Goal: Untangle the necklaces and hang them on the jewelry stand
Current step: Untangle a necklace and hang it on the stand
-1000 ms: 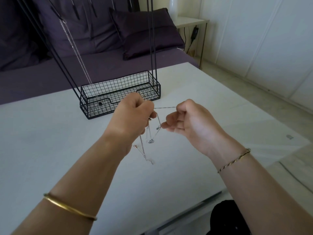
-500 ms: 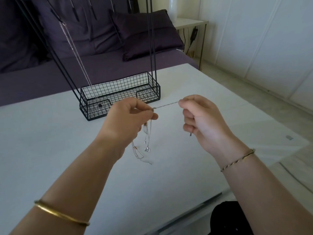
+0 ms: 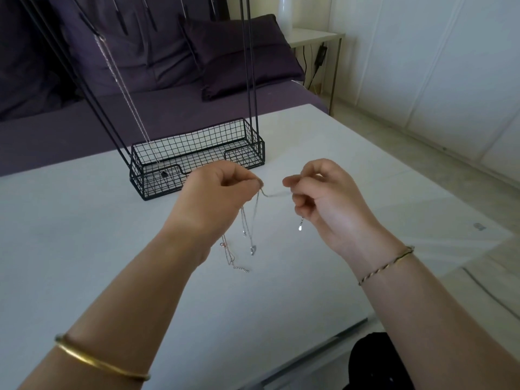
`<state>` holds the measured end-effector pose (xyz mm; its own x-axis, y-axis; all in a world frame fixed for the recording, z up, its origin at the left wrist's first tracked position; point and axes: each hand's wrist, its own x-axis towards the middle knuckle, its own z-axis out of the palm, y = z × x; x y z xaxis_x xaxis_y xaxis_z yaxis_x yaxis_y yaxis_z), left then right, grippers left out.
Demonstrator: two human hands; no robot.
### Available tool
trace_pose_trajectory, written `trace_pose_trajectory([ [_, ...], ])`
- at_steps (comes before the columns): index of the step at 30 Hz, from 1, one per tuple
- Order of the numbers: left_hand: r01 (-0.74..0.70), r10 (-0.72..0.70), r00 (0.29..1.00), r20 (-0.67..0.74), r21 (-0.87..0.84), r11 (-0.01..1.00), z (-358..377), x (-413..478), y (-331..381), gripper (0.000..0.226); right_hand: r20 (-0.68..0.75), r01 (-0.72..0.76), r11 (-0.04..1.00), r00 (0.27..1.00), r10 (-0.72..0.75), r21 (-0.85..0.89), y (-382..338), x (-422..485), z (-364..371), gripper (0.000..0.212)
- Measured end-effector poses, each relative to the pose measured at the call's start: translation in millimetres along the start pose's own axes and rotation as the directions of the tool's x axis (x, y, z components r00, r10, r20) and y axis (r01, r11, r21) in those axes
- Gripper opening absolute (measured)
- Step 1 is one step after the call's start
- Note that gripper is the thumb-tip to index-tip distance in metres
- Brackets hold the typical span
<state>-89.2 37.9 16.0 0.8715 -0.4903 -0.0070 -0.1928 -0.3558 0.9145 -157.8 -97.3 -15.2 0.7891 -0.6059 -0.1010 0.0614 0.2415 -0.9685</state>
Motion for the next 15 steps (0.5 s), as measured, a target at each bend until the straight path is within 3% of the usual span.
trace_pose_trajectory([
  [5,0.038,-0.038,0.999,-0.028,-0.016,0.999,1,2,1,0.011,0.142,0.223,0.863,0.974,-0.178,-0.453,0,-8,4,0.033],
  [8,0.043,-0.044,0.999,-0.022,-0.048,0.998,2,2,1,0.012,0.222,0.253,0.837,0.961,-0.162,-0.485,-4,-11,11,0.014],
  [11,0.044,-0.045,0.999,-0.016,-0.065,0.997,2,2,1,0.012,0.303,0.323,0.797,0.935,-0.184,-0.51,-1,-10,15,0.017],
  [15,0.016,-0.014,0.998,-0.061,0.026,1.0,-4,5,-5,0.011,0.201,0.283,0.814,0.957,-0.208,-0.508,2,-7,11,0.014],
])
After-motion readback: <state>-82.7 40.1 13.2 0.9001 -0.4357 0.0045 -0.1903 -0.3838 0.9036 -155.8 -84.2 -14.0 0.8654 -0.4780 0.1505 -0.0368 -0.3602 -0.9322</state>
